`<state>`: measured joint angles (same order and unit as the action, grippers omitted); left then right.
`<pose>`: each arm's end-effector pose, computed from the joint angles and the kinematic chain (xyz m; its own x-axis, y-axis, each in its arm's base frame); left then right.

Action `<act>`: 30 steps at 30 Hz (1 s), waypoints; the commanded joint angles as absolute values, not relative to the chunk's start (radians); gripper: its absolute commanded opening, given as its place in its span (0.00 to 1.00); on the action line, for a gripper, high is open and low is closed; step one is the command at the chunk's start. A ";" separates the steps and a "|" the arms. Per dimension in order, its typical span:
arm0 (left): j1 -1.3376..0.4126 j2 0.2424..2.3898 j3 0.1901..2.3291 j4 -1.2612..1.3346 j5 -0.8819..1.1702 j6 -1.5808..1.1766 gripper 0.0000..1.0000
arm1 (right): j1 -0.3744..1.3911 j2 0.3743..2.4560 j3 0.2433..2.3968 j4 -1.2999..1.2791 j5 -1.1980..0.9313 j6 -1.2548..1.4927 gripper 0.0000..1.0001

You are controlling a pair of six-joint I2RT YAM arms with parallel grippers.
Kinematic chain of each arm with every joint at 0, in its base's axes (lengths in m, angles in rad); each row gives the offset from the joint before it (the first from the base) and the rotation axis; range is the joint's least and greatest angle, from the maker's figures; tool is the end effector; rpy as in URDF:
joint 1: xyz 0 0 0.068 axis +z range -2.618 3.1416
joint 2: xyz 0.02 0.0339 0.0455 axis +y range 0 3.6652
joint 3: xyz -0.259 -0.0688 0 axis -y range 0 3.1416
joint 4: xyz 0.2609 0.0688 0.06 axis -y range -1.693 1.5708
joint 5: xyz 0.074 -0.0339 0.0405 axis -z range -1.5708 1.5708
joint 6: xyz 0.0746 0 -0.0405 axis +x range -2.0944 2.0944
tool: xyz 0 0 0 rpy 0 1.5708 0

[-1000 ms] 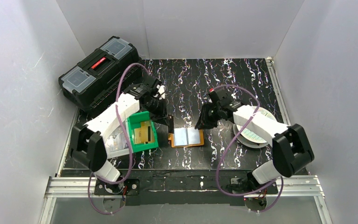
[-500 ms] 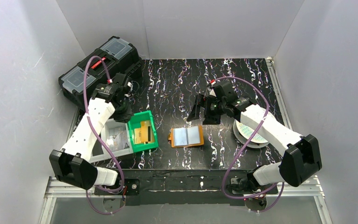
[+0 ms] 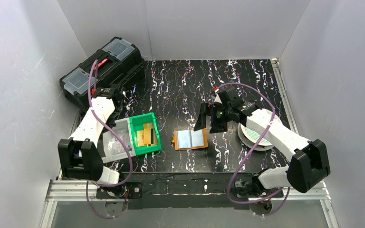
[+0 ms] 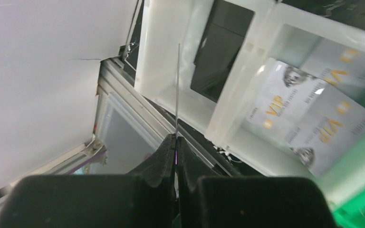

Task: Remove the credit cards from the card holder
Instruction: Place the credit card in the storage box.

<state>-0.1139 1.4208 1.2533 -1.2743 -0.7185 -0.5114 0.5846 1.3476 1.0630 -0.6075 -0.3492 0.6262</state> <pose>0.2692 0.0186 0.2562 -0.8599 -0.2725 -0.4317 -0.4809 0.7158 0.5063 0.2531 0.1981 0.2382 -0.9349 0.0417 -0.3526 -0.1849 0.7906 0.5837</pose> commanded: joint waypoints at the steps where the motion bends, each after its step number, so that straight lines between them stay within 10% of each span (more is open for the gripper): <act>1: -0.062 1.474 1.187 -1.224 -0.828 -0.494 0.00 | 0.589 1.304 1.045 -0.619 -0.373 0.599 0.98; 9: -0.002 1.542 1.155 -1.150 -0.799 -0.452 0.06 | 0.589 1.302 1.042 -0.640 -0.354 0.588 0.99; 12: -0.002 1.545 1.158 -1.150 -0.772 -0.460 0.51 | 0.589 1.307 1.042 -0.642 -0.352 0.585 0.98; 16: -0.002 1.495 1.162 -1.146 -0.742 -0.459 0.83 | 0.589 1.317 1.050 -0.654 -0.327 0.576 0.98; 30: -0.096 1.230 1.204 -1.018 -0.018 -0.445 0.90 | 0.732 1.485 1.221 -0.690 -0.112 0.599 0.96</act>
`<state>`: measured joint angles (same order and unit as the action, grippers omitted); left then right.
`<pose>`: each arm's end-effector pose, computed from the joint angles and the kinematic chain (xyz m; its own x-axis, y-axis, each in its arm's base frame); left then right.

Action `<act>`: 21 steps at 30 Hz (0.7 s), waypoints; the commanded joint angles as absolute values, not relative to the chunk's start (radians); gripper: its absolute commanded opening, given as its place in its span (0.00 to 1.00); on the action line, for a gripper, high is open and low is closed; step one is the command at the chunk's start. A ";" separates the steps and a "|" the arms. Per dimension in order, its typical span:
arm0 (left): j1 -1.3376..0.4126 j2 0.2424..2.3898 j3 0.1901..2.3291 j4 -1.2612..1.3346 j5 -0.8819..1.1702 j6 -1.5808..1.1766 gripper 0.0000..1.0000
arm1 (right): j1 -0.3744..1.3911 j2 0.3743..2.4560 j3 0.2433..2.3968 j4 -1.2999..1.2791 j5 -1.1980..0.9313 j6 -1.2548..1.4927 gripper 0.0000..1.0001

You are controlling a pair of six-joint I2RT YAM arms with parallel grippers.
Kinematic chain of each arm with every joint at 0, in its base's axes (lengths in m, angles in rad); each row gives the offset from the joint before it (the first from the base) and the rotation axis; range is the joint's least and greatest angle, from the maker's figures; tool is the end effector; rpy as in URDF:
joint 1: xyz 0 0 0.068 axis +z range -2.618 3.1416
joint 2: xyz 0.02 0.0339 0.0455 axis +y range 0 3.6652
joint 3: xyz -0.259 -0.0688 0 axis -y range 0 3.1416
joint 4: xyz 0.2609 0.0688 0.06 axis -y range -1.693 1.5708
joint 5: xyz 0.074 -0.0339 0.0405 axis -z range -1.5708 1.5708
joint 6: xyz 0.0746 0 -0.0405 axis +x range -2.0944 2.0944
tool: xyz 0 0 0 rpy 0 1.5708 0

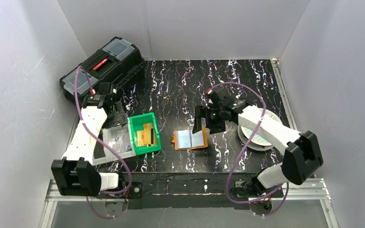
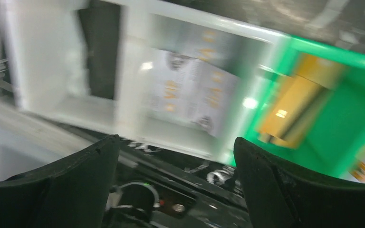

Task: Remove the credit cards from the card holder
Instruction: Place the credit card in the storage box.

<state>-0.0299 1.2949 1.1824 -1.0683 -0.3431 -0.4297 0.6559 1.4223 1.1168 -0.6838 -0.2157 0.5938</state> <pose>0.2709 0.0170 0.2596 -0.7989 -0.3686 -0.4752 -0.4758 0.8707 0.1245 0.2512 0.2134 0.2257 -0.9343 -0.0294 -0.3552 -0.2004 0.8673 0.4556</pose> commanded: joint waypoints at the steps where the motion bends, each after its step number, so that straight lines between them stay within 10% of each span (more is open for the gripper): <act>1: -0.124 1.223 1.202 -1.000 0.050 -0.458 0.90 | 0.758 1.514 1.239 -0.688 -0.085 0.604 0.94; 7: -0.219 1.213 1.210 -0.928 0.248 -0.524 0.90 | 0.839 1.731 1.391 -0.727 0.036 0.649 0.67; 21: -0.295 1.288 1.179 -0.824 0.377 -0.533 0.90 | 0.886 2.041 1.602 -0.854 0.110 0.679 0.69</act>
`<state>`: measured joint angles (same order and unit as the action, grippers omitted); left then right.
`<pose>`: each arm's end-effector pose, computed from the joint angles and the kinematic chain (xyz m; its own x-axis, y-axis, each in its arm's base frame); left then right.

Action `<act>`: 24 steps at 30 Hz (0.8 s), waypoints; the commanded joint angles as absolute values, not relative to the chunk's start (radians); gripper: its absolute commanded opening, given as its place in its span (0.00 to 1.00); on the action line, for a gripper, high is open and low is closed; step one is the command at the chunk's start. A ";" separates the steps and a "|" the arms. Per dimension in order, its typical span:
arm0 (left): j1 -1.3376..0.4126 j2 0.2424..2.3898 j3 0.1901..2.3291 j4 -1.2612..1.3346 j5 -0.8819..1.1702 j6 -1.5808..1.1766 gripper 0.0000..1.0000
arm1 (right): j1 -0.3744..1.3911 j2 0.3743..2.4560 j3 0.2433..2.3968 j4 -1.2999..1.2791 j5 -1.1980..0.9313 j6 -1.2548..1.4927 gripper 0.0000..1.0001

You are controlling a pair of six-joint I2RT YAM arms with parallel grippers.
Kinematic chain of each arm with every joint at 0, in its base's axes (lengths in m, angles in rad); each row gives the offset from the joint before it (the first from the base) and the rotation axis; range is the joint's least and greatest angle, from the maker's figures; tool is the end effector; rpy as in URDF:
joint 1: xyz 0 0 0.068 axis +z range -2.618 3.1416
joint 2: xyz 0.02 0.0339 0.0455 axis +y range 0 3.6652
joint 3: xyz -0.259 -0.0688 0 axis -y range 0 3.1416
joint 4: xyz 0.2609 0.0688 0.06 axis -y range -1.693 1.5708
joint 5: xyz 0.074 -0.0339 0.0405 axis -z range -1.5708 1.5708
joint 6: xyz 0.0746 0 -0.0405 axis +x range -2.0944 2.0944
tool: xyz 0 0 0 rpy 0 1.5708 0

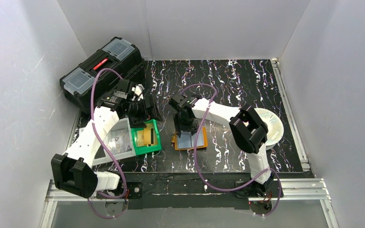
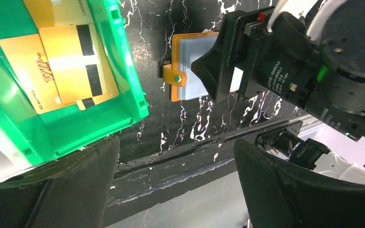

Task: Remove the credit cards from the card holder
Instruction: Remove the credit card from the card holder.

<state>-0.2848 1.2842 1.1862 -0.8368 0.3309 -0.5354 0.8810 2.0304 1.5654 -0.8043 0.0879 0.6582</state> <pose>0.2793 -0.1070 0.2798 -0.8941 -0.2410 -0.3775 -0.0061 0.8493 -0.5278 0.2844 0.3345 0.1406 -0.9406 -0.1826 -0.2862 -0.2230 0.9680 0.1153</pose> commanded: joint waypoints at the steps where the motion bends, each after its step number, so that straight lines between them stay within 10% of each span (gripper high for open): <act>1: -0.296 1.291 1.177 -0.823 0.374 -0.531 0.90 | 0.890 2.046 1.600 -0.853 0.105 0.680 0.71; 11: -0.323 1.310 1.117 -0.784 0.315 -0.586 0.90 | 0.922 2.066 1.559 -0.848 0.064 0.661 0.70; 20: -0.406 1.296 1.054 -0.766 0.266 -0.671 0.86 | 0.842 2.047 1.450 -0.777 -0.113 0.609 0.30; 24: -0.472 1.320 1.047 -0.726 0.270 -0.720 0.83 | 0.809 1.971 1.333 -0.645 -0.252 0.574 0.29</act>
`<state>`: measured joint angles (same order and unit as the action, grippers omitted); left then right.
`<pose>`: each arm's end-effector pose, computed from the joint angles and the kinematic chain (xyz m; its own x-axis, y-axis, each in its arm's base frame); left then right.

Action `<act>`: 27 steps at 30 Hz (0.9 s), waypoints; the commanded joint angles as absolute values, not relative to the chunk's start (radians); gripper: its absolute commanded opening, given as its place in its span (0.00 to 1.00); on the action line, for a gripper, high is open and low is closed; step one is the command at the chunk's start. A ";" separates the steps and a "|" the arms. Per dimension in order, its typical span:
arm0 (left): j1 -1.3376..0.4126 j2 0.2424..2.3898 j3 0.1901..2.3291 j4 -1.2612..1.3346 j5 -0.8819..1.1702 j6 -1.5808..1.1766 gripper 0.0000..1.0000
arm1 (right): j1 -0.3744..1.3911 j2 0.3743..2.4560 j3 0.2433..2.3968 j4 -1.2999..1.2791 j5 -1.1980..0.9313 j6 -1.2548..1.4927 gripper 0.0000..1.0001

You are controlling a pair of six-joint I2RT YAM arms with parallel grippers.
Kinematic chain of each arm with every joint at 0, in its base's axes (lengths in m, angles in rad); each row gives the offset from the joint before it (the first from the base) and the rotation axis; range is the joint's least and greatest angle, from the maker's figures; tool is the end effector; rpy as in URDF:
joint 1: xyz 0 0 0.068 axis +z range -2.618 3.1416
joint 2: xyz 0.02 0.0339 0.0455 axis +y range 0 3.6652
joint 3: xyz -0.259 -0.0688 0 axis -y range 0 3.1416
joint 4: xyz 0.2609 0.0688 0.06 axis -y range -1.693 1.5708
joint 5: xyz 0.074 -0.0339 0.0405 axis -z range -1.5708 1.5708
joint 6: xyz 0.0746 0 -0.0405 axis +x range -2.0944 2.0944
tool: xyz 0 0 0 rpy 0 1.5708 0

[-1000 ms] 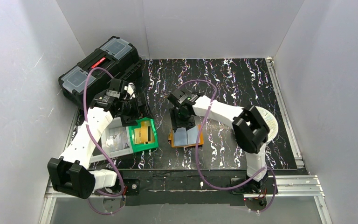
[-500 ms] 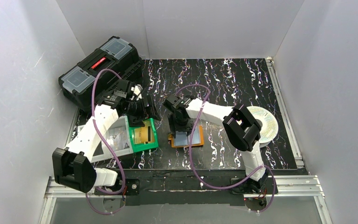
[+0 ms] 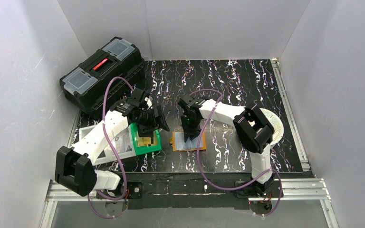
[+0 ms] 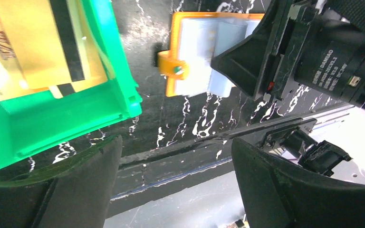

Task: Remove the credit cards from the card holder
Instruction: Remove the credit card from the card holder.

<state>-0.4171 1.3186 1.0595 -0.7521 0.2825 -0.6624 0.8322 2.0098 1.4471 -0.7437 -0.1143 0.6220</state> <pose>0.2661 -0.1406 0.2320 -0.9334 -0.2324 -0.2733 -0.0631 0.8562 -0.5128 0.2775 0.3174 0.1165 -0.9679 -0.2032 -0.1482 -0.2347 0.9415 0.2417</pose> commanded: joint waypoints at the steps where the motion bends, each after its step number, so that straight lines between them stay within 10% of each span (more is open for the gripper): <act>1: -0.487 1.336 1.051 -0.715 0.274 -0.729 0.83 | 0.803 1.958 1.311 -0.617 -0.290 0.567 0.31; 14: -0.568 1.566 1.080 -0.565 0.354 -0.774 0.46 | 0.672 1.878 1.137 -0.407 -0.541 0.595 0.19; 27: -0.617 1.796 1.175 -0.499 0.376 -0.773 0.07 | 0.636 1.824 1.132 -0.375 -0.613 0.599 0.33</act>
